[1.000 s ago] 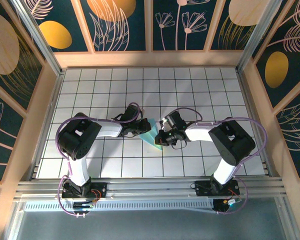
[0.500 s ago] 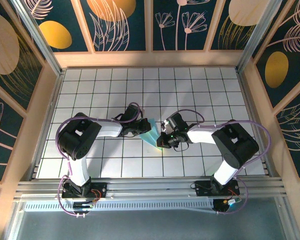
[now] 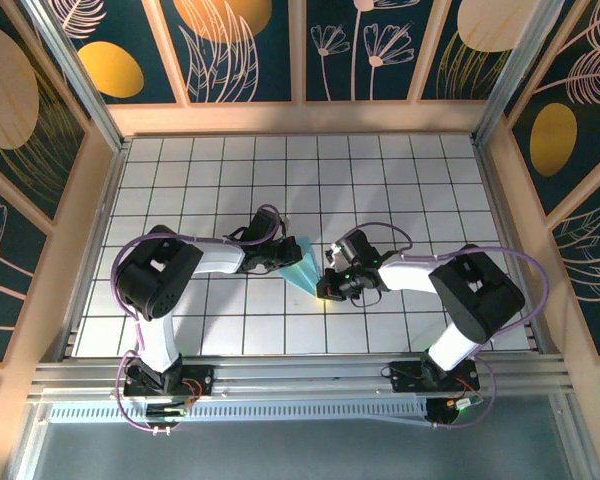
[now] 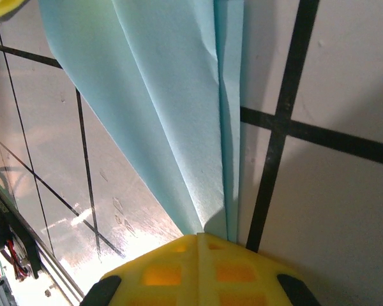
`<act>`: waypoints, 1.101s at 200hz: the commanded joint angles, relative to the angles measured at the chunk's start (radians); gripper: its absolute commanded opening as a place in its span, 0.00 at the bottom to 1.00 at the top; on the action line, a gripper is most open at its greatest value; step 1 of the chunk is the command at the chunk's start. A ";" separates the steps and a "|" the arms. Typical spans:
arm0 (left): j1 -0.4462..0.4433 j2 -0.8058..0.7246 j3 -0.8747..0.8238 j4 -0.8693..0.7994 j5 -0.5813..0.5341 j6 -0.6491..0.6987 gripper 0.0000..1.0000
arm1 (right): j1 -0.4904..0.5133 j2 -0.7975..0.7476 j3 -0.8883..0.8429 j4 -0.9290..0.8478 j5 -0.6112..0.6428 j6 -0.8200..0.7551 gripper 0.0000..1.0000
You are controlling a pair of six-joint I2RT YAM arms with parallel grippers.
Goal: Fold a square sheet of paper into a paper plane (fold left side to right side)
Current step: Fourth fold the wing at the center of the table.
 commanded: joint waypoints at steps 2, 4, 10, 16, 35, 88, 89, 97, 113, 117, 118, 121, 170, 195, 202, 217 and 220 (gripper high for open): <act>0.007 0.050 -0.004 -0.090 -0.102 0.023 0.00 | 0.017 -0.005 -0.046 -0.161 0.018 -0.001 0.00; 0.007 0.050 -0.004 -0.090 -0.102 0.022 0.00 | 0.018 -0.007 -0.047 -0.161 0.018 -0.001 0.00; 0.008 0.049 -0.003 -0.091 -0.102 0.023 0.00 | 0.019 -0.010 -0.049 -0.162 0.020 0.000 0.00; 0.007 0.049 -0.003 -0.091 -0.102 0.023 0.00 | 0.019 -0.014 -0.050 -0.163 0.021 0.002 0.00; 0.007 0.048 -0.003 -0.091 -0.104 0.022 0.00 | 0.019 -0.021 -0.058 -0.164 0.021 0.007 0.00; 0.007 0.049 -0.003 -0.090 -0.101 0.024 0.00 | 0.019 -0.043 -0.084 -0.159 0.020 0.022 0.00; 0.008 0.048 -0.003 -0.090 -0.101 0.024 0.00 | 0.019 -0.044 -0.084 -0.159 0.020 0.022 0.00; 0.008 0.049 -0.003 -0.088 -0.098 0.024 0.00 | 0.018 -0.051 -0.086 -0.162 0.019 0.024 0.00; 0.007 0.047 -0.001 -0.083 -0.089 0.024 0.00 | 0.019 -0.071 -0.078 -0.168 0.023 0.022 0.00; 0.008 0.046 0.000 -0.080 -0.084 0.024 0.00 | 0.019 -0.079 -0.072 -0.171 0.023 0.020 0.00; 0.008 0.046 0.000 -0.079 -0.082 0.024 0.00 | 0.019 -0.082 -0.070 -0.172 0.023 0.018 0.00; 0.008 0.046 0.002 -0.075 -0.077 0.023 0.00 | 0.019 -0.088 -0.066 -0.174 0.023 0.016 0.00; 0.007 -0.011 0.061 -0.022 0.028 0.019 0.06 | -0.060 -0.221 0.009 -0.138 0.017 -0.057 0.21; 0.019 -0.062 0.115 -0.048 0.038 0.039 0.16 | -0.104 -0.197 0.022 -0.050 0.014 -0.117 0.30; 0.025 -0.083 0.118 -0.058 0.029 0.042 0.19 | -0.108 -0.176 0.032 -0.026 0.008 -0.134 0.30; 0.047 -0.132 0.101 -0.067 0.002 0.044 0.25 | -0.109 -0.121 0.062 0.016 -0.009 -0.170 0.33; 0.051 -0.145 0.096 -0.067 -0.003 0.044 0.26 | -0.108 -0.109 0.069 0.021 -0.014 -0.178 0.33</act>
